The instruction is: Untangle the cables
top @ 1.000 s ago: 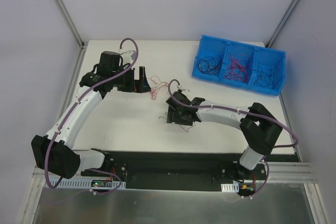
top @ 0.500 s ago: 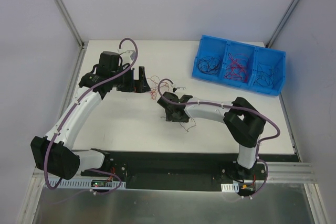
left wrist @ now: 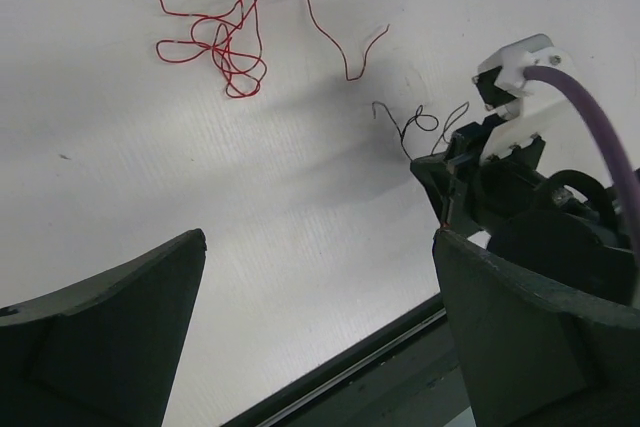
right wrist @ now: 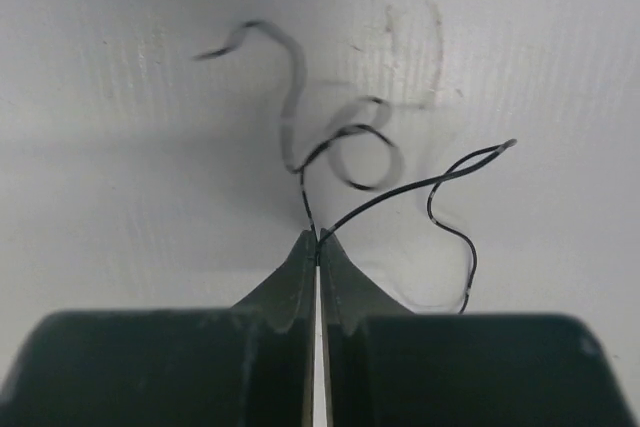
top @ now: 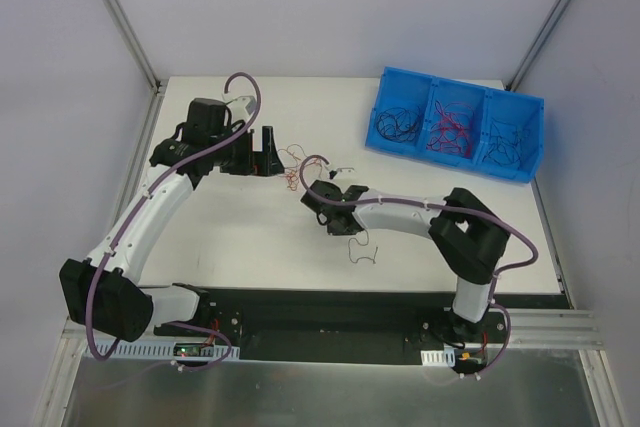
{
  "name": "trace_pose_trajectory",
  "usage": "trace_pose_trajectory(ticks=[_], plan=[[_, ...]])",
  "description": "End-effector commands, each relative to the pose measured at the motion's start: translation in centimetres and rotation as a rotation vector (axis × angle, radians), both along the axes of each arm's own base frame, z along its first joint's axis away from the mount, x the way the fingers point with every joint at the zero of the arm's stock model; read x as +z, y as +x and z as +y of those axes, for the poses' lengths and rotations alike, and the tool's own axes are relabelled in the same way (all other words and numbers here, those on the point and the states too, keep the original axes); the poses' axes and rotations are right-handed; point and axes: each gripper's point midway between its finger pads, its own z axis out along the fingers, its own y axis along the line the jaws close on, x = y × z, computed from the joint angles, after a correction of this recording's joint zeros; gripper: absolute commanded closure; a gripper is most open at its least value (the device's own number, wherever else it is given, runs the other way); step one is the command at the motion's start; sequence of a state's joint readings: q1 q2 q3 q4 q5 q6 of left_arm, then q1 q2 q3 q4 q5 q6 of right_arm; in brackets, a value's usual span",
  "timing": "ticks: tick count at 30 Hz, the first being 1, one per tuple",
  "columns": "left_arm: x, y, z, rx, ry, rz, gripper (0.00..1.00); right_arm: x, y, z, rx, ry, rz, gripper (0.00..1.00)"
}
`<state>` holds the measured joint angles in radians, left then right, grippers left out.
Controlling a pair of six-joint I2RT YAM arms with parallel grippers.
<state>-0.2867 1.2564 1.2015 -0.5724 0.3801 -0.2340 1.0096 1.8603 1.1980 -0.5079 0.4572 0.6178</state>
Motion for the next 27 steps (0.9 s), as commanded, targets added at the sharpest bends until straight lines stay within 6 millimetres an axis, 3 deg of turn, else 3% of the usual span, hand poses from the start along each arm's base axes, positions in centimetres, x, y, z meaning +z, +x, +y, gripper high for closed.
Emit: trace_pose_trajectory(ticks=[1, 7, 13, 17, 23, 27], plan=[[-0.5, 1.0, 0.9, 0.03, 0.018, -0.011, 0.04, 4.8, 0.7, -1.9, 0.034, -0.001, -0.129, 1.0], [-1.1, 1.5, 1.4, 0.051, 0.025, 0.006, 0.04, 9.9, 0.3, -5.0, 0.059, 0.045, -0.253, 1.0], [-1.8, 2.0, 1.8, 0.07, 0.03, 0.026, 0.05, 18.6, 2.5, -11.2, -0.016, 0.052, -0.434, 1.0], [-1.6, 1.9, 1.3, 0.052, -0.009, 0.039, 0.05, 25.3, 5.5, -17.6, -0.144, 0.093, -0.553, 1.0], [-0.9, 1.3, 0.3, 0.013, -0.078, 0.047, 0.05, 34.0, 10.8, -26.8, -0.366, 0.09, -0.702, 1.0], [0.0, 0.9, -0.5, -0.021, -0.131, 0.041, 0.05, 35.8, 15.1, -32.2, -0.488, 0.025, -0.726, 1.0]])
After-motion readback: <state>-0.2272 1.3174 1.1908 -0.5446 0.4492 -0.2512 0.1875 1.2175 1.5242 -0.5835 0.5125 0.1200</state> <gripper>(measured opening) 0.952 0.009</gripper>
